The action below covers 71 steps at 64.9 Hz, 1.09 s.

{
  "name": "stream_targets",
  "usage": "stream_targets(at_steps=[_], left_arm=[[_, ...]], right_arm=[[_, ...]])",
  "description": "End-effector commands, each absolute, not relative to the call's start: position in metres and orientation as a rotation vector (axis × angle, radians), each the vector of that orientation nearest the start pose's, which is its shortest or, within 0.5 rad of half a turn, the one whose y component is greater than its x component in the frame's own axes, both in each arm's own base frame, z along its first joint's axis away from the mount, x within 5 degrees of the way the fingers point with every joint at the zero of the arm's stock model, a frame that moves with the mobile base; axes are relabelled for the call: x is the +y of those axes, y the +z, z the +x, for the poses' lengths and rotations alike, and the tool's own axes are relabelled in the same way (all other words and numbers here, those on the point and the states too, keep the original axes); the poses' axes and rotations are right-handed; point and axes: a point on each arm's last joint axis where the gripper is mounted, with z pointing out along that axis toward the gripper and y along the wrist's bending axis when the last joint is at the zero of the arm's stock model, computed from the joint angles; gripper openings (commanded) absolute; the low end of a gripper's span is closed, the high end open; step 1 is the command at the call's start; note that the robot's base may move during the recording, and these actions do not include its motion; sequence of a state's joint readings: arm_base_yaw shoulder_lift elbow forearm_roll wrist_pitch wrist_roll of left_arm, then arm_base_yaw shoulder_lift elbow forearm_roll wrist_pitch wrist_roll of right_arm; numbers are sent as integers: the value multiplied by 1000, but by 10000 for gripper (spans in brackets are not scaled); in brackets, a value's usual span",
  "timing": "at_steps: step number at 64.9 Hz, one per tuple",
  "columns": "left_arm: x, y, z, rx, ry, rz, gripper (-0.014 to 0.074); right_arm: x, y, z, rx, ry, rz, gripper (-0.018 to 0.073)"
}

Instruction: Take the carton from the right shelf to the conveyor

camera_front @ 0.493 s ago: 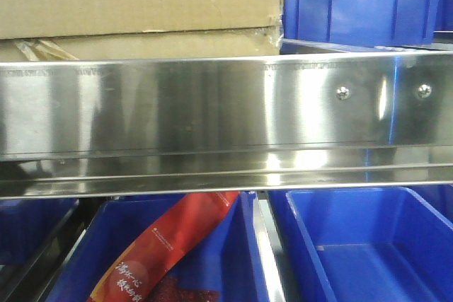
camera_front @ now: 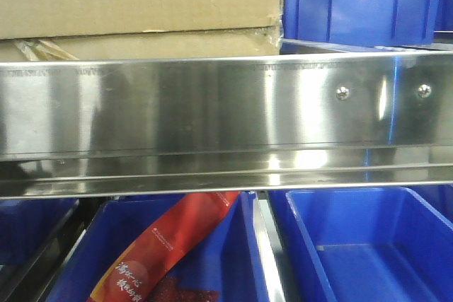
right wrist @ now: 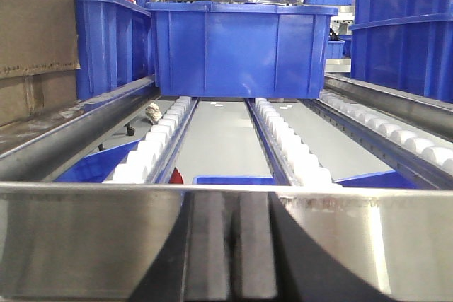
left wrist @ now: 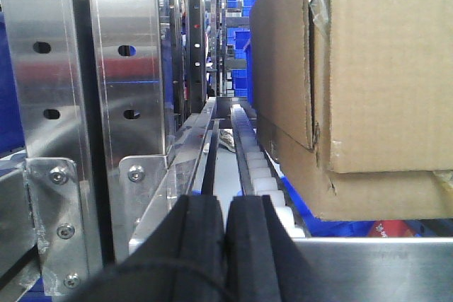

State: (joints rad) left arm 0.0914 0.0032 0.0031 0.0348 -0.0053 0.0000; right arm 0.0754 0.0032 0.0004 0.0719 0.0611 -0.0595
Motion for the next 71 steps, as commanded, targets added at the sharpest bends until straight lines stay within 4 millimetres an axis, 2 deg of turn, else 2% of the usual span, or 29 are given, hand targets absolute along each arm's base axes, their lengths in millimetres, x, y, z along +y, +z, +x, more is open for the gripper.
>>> stream_targets(at_steps=[1,20,29,34,39,44,51,60,64,71], left_arm=[[5,215,56,1459,101,-47,15],[5,216,56,1457,97,-50,15],[6,220,55,1406,35,-109,15],[6,229,53,1308,40,-106,15],[5,242,50,1298,55,-87,15],[4,269,43,1301,90,-54,24],[4,306,31,1314,144,-24,117],[4,357,21,1322,173,-23,317],[4,374,22,1332,171,-26,393],[5,400,27,1341,163,-32,483]], right_arm=[[5,210,56,1519,71,-55,-73],[4,215,56,1462,69,-49,-73],[4,222,55,1386,70,-38,-73],[4,223,55,1379,70,-38,-73],[4,241,51,1355,73,-40,-73],[3,261,45,1324,76,-41,-63],[3,291,35,1240,80,-40,63],[2,324,29,1181,81,-38,344],[2,337,29,1165,81,-37,460],[3,353,36,1172,84,-37,568]])
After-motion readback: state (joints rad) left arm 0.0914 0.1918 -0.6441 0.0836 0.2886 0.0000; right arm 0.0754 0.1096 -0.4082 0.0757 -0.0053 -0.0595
